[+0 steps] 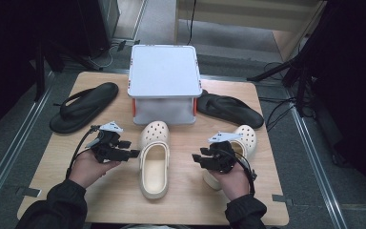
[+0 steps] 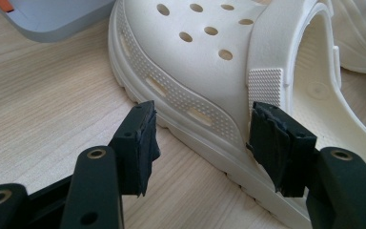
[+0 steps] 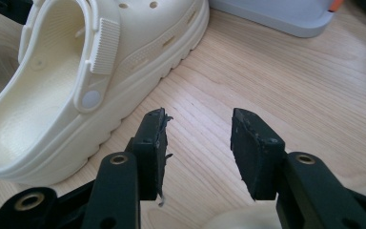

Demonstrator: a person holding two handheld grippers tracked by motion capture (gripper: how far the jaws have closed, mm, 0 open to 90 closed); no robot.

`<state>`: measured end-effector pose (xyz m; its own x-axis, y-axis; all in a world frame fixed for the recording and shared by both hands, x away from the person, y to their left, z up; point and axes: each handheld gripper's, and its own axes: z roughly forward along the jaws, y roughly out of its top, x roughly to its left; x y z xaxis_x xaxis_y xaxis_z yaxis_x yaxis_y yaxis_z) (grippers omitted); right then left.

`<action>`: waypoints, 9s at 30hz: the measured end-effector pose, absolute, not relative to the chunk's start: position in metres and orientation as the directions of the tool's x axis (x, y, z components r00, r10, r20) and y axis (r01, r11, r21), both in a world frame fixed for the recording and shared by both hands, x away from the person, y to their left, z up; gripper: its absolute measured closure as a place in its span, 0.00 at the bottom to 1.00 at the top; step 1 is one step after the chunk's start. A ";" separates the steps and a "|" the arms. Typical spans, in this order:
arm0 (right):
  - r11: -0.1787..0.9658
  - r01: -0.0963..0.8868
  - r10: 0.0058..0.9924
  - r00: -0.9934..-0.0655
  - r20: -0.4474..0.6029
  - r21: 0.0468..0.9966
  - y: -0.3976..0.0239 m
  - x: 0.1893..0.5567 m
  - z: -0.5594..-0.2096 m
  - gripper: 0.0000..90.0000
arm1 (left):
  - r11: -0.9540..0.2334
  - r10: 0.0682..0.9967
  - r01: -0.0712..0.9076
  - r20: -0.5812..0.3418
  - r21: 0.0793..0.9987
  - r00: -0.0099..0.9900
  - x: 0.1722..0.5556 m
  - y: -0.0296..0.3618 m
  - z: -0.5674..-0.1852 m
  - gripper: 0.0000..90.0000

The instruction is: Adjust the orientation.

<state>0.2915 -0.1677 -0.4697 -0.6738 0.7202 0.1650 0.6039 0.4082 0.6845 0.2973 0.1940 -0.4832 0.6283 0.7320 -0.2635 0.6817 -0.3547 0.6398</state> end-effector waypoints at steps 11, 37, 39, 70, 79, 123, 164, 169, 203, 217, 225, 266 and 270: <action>0.371 0.626 0.778 -0.613 0.139 0.686 -0.201 0.280 -0.464 0.60 | -0.346 0.736 0.674 -0.256 0.653 0.626 0.297 0.200 -0.483 0.46; 0.208 0.683 0.897 -0.419 0.143 0.700 -0.274 0.268 -0.449 0.61 | -0.345 0.737 0.657 -0.240 0.670 0.631 0.297 0.202 -0.483 0.46; 0.199 0.688 0.902 -0.408 0.144 0.698 -0.276 0.268 -0.450 0.61 | -0.347 0.738 0.660 -0.241 0.666 0.631 0.297 0.202 -0.483 0.46; 0.086 0.762 0.969 -0.213 0.124 0.642 -0.273 0.300 -0.476 0.53 | -0.363 0.737 0.661 -0.232 0.657 0.635 0.299 0.198 -0.487 0.46; 0.077 0.765 0.970 -0.206 0.128 0.640 -0.274 0.300 -0.474 0.61 | -0.361 0.737 0.660 -0.232 0.659 0.635 0.299 0.198 -0.487 0.46; 0.259 0.661 0.901 -0.428 0.071 0.704 -0.228 0.302 -0.439 0.85 | -0.339 0.752 0.655 -0.224 0.675 0.620 0.297 0.201 -0.485 0.45; 0.474 0.593 0.789 -0.615 -0.014 0.651 -0.138 0.316 -0.465 0.83 | -0.334 0.753 0.662 -0.232 0.671 0.616 0.286 0.204 -0.489 0.45; 0.468 0.604 0.779 -0.626 0.020 0.645 -0.139 0.317 -0.467 0.79 | -0.333 0.754 0.662 -0.231 0.672 0.614 0.286 0.204 -0.489 0.45; 0.351 0.624 0.722 -0.655 0.222 0.698 -0.182 0.293 -0.443 0.78 | -0.314 0.761 0.668 -0.241 0.674 0.602 0.297 0.208 -0.485 0.51; 0.372 0.643 0.728 -0.649 0.219 0.669 -0.193 0.315 -0.462 1.00 | -0.321 0.738 0.679 -0.274 0.660 0.616 0.307 0.203 -0.487 0.80; 0.385 0.685 0.758 -0.617 0.211 0.618 -0.190 0.336 -0.488 1.00 | -0.326 0.736 0.684 -0.278 0.653 0.617 0.311 0.203 -0.492 0.90; 0.390 0.695 0.738 -0.628 0.246 0.604 -0.181 0.343 -0.505 1.00 | -0.373 0.709 0.707 -0.307 0.601 0.635 0.315 0.184 -0.509 1.00; 0.390 0.694 0.739 -0.628 0.243 0.605 -0.181 0.343 -0.505 0.98 | -0.375 0.709 0.709 -0.309 0.597 0.634 0.314 0.183 -0.509 1.00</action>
